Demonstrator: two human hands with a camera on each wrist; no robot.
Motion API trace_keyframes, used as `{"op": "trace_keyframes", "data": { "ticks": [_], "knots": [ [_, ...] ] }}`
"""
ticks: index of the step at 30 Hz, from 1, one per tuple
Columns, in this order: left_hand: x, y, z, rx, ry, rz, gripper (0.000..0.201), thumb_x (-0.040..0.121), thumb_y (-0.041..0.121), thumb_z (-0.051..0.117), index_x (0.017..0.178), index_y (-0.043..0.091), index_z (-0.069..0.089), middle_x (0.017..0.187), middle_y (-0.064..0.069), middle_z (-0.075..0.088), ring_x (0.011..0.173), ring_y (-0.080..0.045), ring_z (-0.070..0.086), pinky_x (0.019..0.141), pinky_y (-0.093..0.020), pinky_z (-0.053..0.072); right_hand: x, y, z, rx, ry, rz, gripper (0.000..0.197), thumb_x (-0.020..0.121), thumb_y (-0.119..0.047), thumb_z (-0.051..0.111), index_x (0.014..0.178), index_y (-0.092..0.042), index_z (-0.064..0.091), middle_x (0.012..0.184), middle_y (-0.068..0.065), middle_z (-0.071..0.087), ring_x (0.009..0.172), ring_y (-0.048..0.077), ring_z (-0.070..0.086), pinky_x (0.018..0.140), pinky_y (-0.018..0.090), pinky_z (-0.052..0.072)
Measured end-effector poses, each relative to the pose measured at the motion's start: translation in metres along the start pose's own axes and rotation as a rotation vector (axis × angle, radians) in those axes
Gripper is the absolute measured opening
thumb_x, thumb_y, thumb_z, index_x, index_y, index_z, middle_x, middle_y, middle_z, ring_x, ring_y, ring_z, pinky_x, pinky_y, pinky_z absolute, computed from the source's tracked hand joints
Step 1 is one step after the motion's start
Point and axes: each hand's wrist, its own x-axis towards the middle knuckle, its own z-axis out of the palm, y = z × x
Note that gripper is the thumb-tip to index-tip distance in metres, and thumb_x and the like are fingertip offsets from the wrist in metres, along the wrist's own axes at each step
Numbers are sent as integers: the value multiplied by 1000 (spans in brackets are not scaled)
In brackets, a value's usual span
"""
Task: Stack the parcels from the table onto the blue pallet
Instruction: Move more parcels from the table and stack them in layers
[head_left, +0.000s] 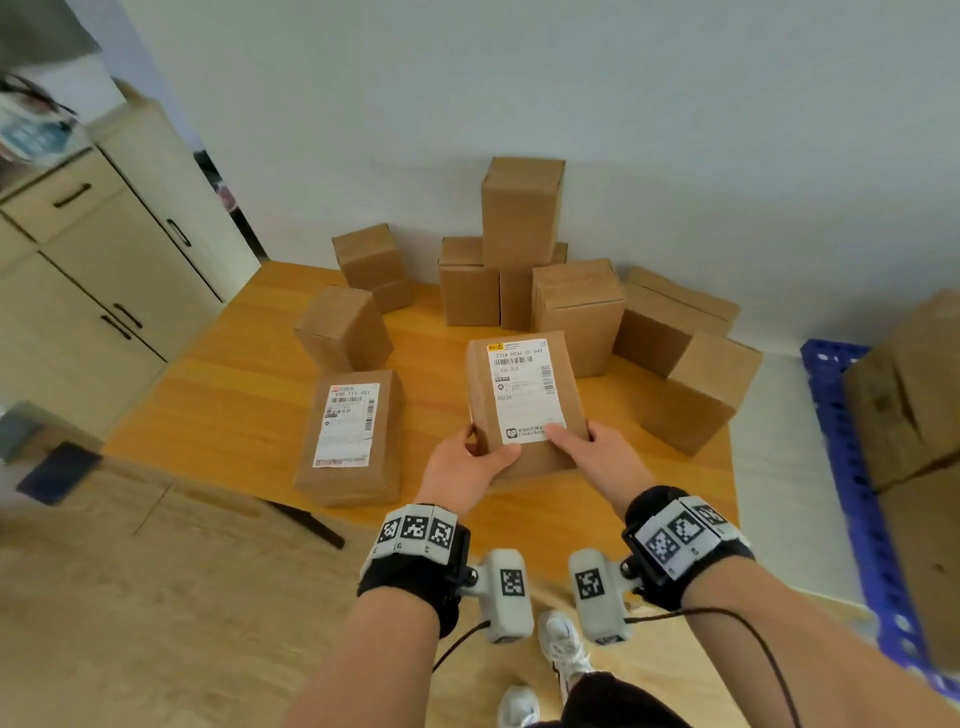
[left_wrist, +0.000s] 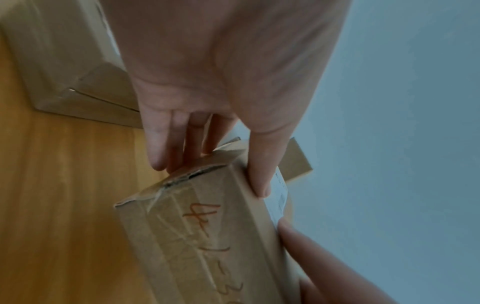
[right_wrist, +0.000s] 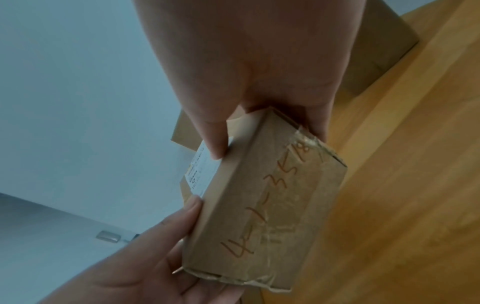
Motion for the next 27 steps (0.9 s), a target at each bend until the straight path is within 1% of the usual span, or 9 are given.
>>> {"op": "trace_keyframes", "data": {
  "ticks": [4,9,13,14,17,20,22,24,27],
  "knots": [
    [-14,32,-3,-69,16,85,71,82,43,73,142,15,44,114,7,58,97,-10,56,74,-18,42,-27,-11,-20,147,78,-74,45,93,-46,60,129,-18,53,116,-7,64,103,10,62,79,23,49],
    [-26,67,11,-228,-4,172,69,78,41,76,137,18,48,124,5,61,108,-12,60,94,-34,51,-61,-16,-53,257,189,-146,43,92,-50,60,128,-26,56,118,-11,66,103,5,62,78,22,48],
    [-40,102,27,-291,-35,283,60,79,38,76,131,20,52,121,9,62,106,-8,60,86,-27,51,-88,-22,-86,299,287,-199,38,90,-51,61,122,-32,56,113,-13,67,101,5,64,86,27,53],
    [-43,111,32,-304,-49,301,57,79,37,76,129,20,54,119,10,63,105,-8,60,87,-27,52,-95,-24,-95,302,307,-210,37,90,-51,61,122,-34,55,113,-14,67,102,6,64,86,27,53],
    [-53,139,48,-358,-106,333,53,80,34,77,128,20,59,115,10,68,104,-10,64,93,-35,53,-115,-27,-126,329,360,-259,34,92,-49,60,123,-36,54,115,-16,66,103,4,63,83,22,51],
    [-68,171,69,-399,-159,382,44,85,29,73,125,21,60,112,9,69,102,-8,65,86,-28,54,-138,-27,-159,343,422,-309,30,93,-48,59,121,-38,56,112,-19,66,97,-5,62,73,14,46],
    [-79,194,87,-407,-198,421,41,86,30,72,125,22,60,110,9,70,100,-8,65,84,-26,54,-152,-25,-184,350,472,-341,35,91,-50,61,123,-37,59,112,-19,69,98,-3,64,80,18,50],
    [-91,216,109,-405,-235,456,42,86,33,71,125,23,60,109,9,70,101,-9,66,89,-30,55,-166,-19,-212,367,504,-377,36,90,-51,63,124,-39,59,114,-18,70,103,0,66,90,26,52],
    [-110,249,149,-391,-275,519,41,87,37,68,125,24,61,110,9,71,102,-10,67,91,-34,55,-194,-10,-258,360,552,-430,36,90,-51,61,124,-43,56,114,-23,68,100,-8,64,83,14,51]
  ]
}}
